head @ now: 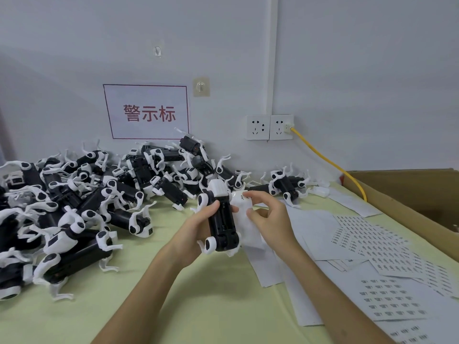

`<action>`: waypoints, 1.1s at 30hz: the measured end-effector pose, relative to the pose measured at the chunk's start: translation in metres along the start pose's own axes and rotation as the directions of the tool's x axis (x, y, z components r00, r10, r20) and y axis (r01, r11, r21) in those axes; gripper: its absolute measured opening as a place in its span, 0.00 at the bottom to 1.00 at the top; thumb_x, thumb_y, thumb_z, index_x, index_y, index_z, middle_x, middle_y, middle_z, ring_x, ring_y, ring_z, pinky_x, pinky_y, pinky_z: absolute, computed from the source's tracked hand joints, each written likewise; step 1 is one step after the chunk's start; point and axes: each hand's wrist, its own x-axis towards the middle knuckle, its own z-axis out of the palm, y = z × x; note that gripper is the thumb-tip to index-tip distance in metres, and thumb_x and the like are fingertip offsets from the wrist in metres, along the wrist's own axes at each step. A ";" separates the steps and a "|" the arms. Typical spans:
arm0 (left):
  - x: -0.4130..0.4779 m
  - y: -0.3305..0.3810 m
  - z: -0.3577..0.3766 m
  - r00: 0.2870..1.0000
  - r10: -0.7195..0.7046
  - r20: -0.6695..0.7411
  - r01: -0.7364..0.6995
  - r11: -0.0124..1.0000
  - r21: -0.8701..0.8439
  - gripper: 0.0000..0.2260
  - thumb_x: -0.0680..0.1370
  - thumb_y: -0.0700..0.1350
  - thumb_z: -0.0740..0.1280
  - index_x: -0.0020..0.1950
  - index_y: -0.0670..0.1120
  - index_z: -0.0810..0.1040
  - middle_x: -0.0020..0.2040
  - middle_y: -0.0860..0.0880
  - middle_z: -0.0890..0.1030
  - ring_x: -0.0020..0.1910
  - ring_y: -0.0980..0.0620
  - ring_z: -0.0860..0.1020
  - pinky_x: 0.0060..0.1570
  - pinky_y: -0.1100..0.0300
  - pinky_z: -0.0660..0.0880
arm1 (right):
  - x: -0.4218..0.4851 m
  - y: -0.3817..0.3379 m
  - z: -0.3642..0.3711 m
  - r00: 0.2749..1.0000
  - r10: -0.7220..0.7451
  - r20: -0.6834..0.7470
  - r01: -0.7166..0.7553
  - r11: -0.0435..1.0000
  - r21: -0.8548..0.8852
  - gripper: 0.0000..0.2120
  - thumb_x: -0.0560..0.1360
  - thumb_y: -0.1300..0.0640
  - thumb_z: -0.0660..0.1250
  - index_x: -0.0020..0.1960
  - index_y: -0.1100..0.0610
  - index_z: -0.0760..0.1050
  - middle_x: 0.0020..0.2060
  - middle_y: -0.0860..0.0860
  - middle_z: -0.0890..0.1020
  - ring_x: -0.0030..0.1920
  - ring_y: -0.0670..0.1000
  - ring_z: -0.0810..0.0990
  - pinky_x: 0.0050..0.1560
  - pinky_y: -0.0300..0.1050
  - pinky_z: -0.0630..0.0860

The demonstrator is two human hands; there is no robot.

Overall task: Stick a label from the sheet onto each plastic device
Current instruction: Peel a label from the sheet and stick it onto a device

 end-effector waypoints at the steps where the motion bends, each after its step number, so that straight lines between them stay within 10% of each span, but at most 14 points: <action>1: 0.000 -0.001 0.000 1.000 -0.005 0.005 0.005 1.000 0.001 0.23 0.71 0.64 0.70 0.57 0.50 0.86 0.51 0.49 0.84 0.48 0.48 0.83 0.46 0.55 0.81 | 0.000 0.000 0.001 1.000 -0.010 -0.012 0.010 1.000 -0.001 0.18 0.76 0.69 0.68 0.53 0.46 0.80 0.51 0.52 0.83 0.41 0.42 0.79 0.47 0.43 0.78; 14: 0.001 -0.004 0.003 0.991 0.130 -0.042 -0.118 0.967 0.226 0.24 0.67 0.57 0.75 0.57 0.44 0.83 0.54 0.41 0.82 0.54 0.44 0.78 0.59 0.45 0.72 | 0.001 0.006 0.001 0.988 -0.131 -0.085 0.116 0.981 -0.158 0.05 0.73 0.59 0.76 0.48 0.52 0.84 0.44 0.47 0.82 0.40 0.42 0.79 0.41 0.29 0.72; 22: -0.004 0.000 0.008 0.990 0.144 0.014 -0.136 0.892 0.431 0.33 0.64 0.57 0.74 0.60 0.33 0.79 0.44 0.35 0.76 0.42 0.47 0.72 0.37 0.64 0.67 | 0.005 0.011 -0.005 0.986 -0.158 -0.057 0.137 0.953 -0.270 0.05 0.72 0.59 0.77 0.41 0.50 0.84 0.41 0.47 0.81 0.38 0.46 0.78 0.39 0.29 0.70; 33: -0.005 0.003 0.011 0.992 0.120 0.027 -0.120 0.891 0.438 0.27 0.67 0.52 0.73 0.58 0.33 0.80 0.42 0.37 0.77 0.43 0.46 0.72 0.42 0.54 0.66 | 0.004 0.014 -0.005 0.975 -0.210 -0.066 0.177 0.925 -0.335 0.07 0.73 0.64 0.73 0.39 0.54 0.83 0.34 0.41 0.80 0.35 0.41 0.77 0.37 0.28 0.69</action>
